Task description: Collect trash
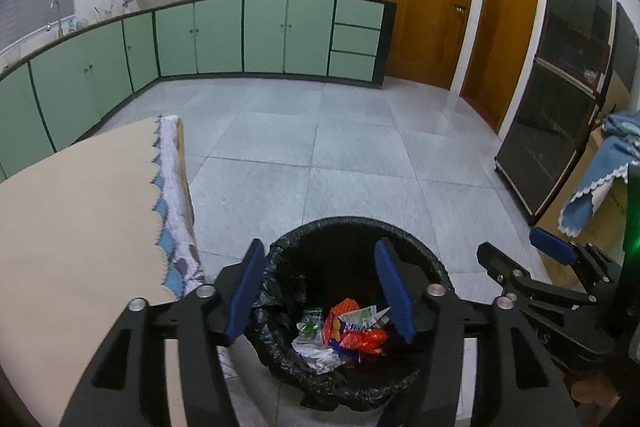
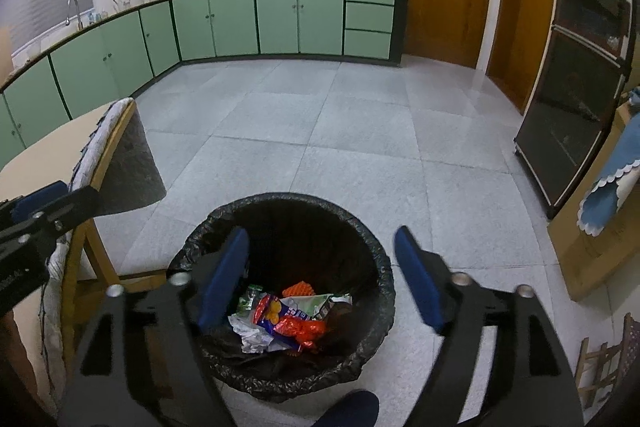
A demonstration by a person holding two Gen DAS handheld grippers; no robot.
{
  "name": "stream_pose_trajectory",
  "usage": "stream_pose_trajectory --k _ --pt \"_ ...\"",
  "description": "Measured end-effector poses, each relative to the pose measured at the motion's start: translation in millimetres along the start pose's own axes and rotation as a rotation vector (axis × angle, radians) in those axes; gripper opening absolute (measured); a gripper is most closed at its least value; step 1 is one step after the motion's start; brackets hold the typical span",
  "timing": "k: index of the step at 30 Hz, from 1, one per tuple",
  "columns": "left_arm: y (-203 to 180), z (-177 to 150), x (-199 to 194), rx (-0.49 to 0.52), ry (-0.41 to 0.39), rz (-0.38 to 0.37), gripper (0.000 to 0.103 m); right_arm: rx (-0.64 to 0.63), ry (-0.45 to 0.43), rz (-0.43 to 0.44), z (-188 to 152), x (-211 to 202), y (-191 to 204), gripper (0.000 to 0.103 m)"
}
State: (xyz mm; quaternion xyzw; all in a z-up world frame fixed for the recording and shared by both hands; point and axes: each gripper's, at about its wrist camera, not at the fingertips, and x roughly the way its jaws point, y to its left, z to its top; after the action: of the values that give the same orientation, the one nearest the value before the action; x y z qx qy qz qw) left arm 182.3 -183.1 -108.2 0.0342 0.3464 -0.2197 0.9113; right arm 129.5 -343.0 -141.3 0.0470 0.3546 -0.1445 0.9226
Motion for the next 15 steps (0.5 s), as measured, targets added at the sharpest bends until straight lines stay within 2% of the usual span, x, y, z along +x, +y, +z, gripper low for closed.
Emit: stream_pose_trajectory --k 3,8,15 --pt "8 3 -14 -0.004 -0.032 0.01 0.067 -0.004 -0.02 -0.013 3 -13 1 0.088" --pt "24 6 -45 -0.013 -0.093 0.028 0.081 -0.005 -0.042 0.003 8 -36 7 0.094" --pt "37 2 -99 -0.001 -0.179 0.07 0.092 0.006 -0.066 0.099 15 -80 22 0.098"
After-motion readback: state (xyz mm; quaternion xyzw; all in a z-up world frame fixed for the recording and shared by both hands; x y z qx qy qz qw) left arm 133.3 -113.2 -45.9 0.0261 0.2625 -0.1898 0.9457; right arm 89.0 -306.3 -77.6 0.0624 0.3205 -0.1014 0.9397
